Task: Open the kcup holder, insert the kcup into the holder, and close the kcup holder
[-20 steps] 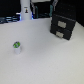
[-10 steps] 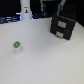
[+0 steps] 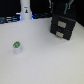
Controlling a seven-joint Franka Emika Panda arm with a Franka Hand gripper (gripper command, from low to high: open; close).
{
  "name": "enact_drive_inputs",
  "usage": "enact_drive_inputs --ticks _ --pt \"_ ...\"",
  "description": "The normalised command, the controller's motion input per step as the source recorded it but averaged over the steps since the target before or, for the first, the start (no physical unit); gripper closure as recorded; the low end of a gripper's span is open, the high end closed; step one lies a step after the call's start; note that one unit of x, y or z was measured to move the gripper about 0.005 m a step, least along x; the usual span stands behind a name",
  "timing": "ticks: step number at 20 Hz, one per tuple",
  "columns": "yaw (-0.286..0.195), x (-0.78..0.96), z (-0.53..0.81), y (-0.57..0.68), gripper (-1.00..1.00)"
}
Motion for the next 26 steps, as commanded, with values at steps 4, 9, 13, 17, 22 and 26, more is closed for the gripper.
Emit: enact_drive_inputs --ticks 4,9,13,17,22,26 --pt "-0.193 -0.21 -0.24 0.60 -1.00" --pt "-0.188 -0.20 -0.35 0.50 -1.00" --pt "-0.165 -0.21 -0.36 0.46 -1.00" --pt "-0.135 -0.20 -0.39 0.35 -1.00" --pt "-0.063 -0.17 -0.44 0.29 -1.00" --pt "-0.011 -0.23 -0.46 0.21 -1.00"
